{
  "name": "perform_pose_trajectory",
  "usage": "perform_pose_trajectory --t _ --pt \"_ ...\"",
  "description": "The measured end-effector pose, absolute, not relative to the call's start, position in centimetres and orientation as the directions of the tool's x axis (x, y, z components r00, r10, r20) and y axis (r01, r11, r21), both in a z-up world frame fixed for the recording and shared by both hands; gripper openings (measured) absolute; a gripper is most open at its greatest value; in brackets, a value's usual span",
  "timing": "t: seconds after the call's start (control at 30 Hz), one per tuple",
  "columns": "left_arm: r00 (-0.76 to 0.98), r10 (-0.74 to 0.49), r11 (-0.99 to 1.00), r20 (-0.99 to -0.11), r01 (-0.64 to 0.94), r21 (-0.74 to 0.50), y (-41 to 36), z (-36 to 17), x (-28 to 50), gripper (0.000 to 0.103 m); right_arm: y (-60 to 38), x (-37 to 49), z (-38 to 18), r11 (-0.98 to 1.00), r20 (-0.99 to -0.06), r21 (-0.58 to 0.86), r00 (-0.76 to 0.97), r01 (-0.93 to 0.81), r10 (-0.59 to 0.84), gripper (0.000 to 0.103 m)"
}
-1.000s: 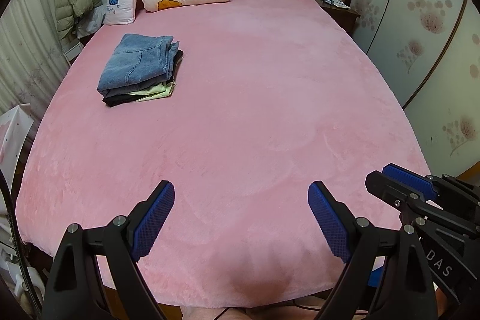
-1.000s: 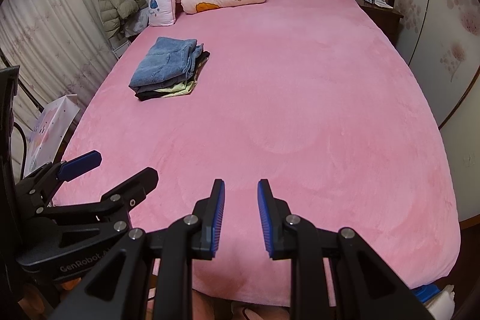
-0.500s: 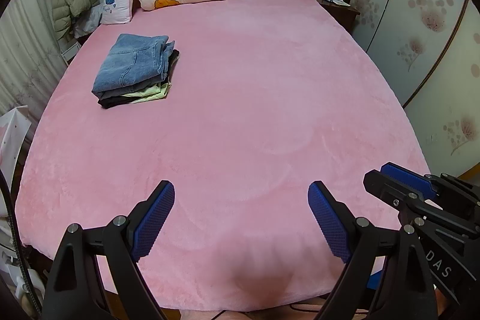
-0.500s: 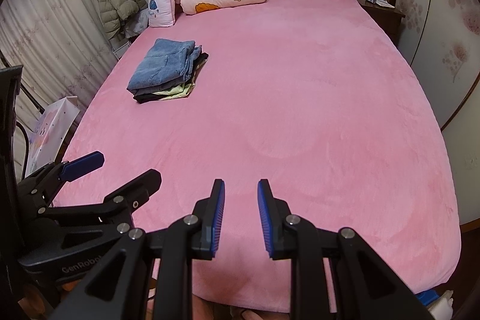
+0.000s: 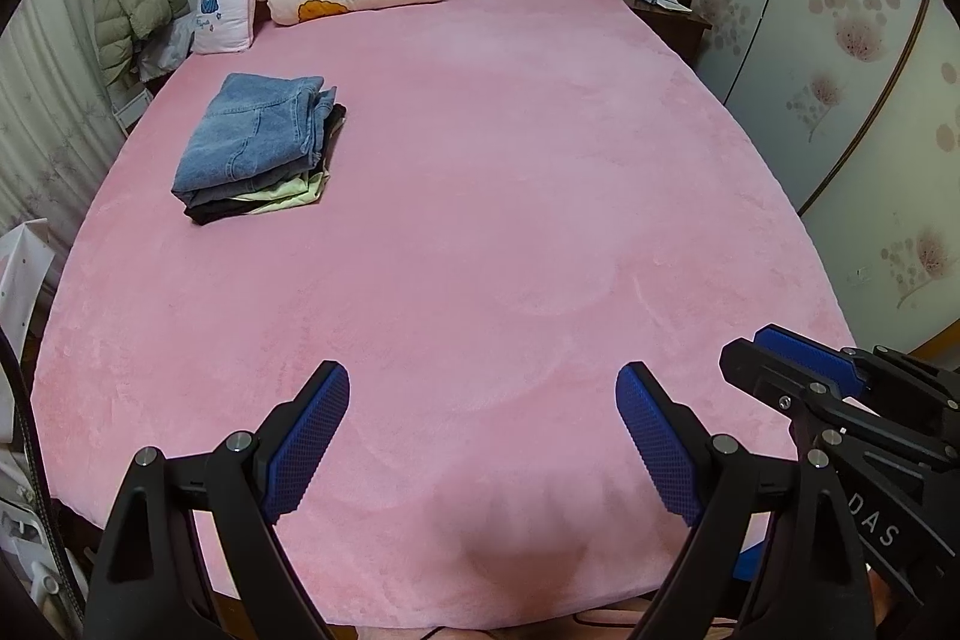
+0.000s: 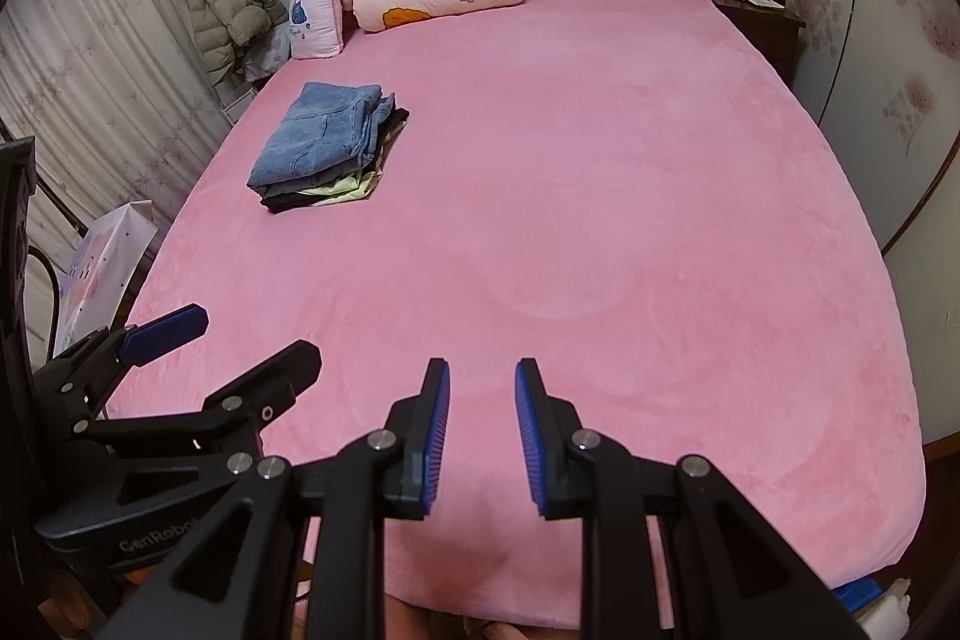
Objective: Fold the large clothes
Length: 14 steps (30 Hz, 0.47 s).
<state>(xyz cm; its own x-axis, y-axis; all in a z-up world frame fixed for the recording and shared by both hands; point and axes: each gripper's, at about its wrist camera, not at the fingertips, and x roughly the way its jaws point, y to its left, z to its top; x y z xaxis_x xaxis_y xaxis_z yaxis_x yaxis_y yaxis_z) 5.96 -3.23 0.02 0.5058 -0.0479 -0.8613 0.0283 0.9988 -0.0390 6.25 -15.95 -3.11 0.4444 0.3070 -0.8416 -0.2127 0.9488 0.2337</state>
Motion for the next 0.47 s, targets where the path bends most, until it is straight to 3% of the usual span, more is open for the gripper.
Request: perform_pose_trajectory --t 0.47 --pt "0.491 -0.039 0.999 -0.87 0.023 -0.032 -3.47 -0.2 6.05 0.09 -16.17 6.41 -3.07 0.949 -0.842 0.234 0.443 -0.214 0.307 0.022"
